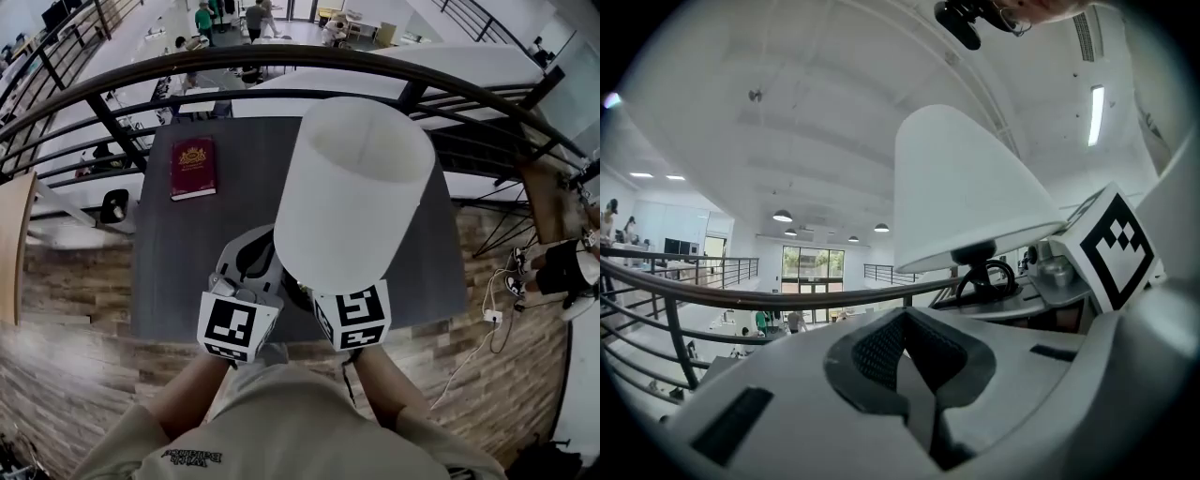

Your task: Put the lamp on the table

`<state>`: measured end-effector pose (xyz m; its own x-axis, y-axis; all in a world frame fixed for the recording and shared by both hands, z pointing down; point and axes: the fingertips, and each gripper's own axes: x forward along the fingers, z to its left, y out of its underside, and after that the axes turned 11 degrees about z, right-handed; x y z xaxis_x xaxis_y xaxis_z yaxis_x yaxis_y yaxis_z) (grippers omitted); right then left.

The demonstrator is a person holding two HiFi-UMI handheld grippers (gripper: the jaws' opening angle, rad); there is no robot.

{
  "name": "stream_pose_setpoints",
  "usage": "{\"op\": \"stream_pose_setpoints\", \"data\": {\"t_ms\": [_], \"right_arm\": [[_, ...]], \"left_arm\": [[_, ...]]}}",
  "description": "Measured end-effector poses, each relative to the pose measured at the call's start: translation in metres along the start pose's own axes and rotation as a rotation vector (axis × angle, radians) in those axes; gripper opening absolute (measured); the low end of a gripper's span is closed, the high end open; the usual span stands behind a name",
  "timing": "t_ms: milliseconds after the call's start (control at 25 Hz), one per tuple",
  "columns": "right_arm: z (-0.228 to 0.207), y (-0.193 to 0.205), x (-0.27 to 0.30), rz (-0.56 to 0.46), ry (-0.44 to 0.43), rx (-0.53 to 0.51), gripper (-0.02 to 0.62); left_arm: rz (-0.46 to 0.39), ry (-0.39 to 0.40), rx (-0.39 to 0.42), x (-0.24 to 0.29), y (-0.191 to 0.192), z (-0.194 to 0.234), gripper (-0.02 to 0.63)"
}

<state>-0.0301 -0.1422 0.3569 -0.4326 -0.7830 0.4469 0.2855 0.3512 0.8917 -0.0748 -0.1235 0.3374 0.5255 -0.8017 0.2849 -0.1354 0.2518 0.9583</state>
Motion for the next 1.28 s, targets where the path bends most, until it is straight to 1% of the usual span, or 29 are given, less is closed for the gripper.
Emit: {"op": "stream_pose_setpoints", "data": {"t_ms": [240, 480, 600, 840, 1000, 1280], "right_arm": [[-0.010, -0.009, 0.031, 0.014, 0.039, 0.011, 0.064], [-0.022, -0.013, 0.044, 0.029, 0.048, -0.002, 0.064], [-0.028, -0.013, 0.047, 0.032, 0.046, 0.001, 0.065], [-0.044, -0.011, 0.049, 0.024, 0.014, 0.008, 0.064], [-0.055, -0.010, 0.050, 0.025, -0.002, 0.012, 0.064], [-0.089, -0.002, 0.072, 0.061, 0.021, 0.017, 0.064]], "left_arm": [[0.003, 0.032, 0.004, 0.022, -0.001, 0.027, 0.005], [-0.003, 0.019, 0.004, 0.038, -0.005, 0.040, 0.005], [0.003, 0.013, 0.005, 0.045, -0.003, 0.040, 0.005], [0.025, -0.016, -0.003, 0.061, -0.001, 0.032, 0.005], [0.042, -0.021, -0.004, 0.075, -0.001, 0.025, 0.005], [0.083, -0.014, -0.010, 0.115, 0.011, 0.020, 0.005]]}}
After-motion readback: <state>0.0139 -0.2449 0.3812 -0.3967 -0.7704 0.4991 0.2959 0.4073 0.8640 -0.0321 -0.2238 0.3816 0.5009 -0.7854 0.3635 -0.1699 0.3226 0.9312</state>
